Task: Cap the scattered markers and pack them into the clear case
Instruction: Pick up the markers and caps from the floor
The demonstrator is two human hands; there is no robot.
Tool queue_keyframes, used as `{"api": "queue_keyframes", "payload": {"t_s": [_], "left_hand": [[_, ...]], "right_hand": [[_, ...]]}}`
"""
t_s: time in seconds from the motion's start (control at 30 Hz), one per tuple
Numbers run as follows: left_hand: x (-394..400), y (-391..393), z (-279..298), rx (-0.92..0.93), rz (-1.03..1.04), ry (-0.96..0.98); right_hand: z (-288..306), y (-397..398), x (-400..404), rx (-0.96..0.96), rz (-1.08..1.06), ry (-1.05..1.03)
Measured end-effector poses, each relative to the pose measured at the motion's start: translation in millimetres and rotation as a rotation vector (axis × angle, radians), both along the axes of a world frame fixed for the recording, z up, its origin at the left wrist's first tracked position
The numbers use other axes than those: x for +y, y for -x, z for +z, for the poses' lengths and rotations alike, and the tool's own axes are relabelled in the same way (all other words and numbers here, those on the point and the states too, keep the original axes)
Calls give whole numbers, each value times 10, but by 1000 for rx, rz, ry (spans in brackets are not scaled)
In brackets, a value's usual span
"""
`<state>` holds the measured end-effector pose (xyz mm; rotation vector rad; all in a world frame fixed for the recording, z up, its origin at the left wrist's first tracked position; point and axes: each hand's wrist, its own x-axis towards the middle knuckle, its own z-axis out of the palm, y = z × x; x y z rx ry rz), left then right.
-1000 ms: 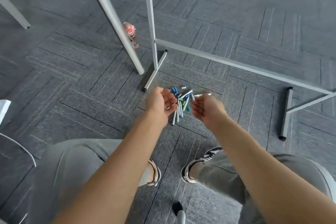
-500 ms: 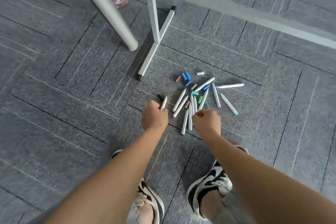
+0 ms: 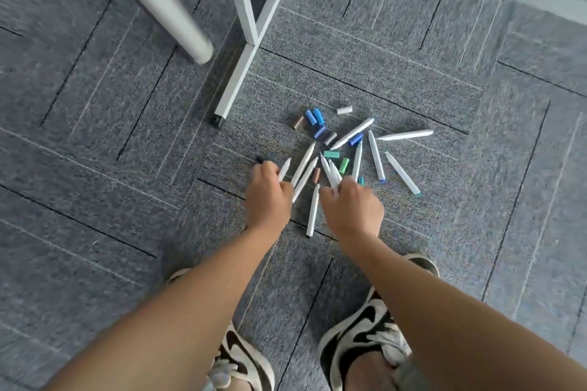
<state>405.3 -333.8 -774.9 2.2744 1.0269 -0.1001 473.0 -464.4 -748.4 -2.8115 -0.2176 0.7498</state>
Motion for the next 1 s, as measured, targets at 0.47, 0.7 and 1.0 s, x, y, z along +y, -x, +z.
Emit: {"api": "queue_keyframes", "payload": {"t_s": [0.47, 0.7, 1.0], "left_hand": [[-109, -427, -10, 169, -75, -55], [-100, -436, 32, 193, -92, -37], [-212, -239, 134, 78, -6, -9]], "right_hand": [[-159, -243, -8, 64, -19, -172], [-238, -282, 89, 71, -47, -126], [-79, -375, -206, 79, -179, -197]]}}
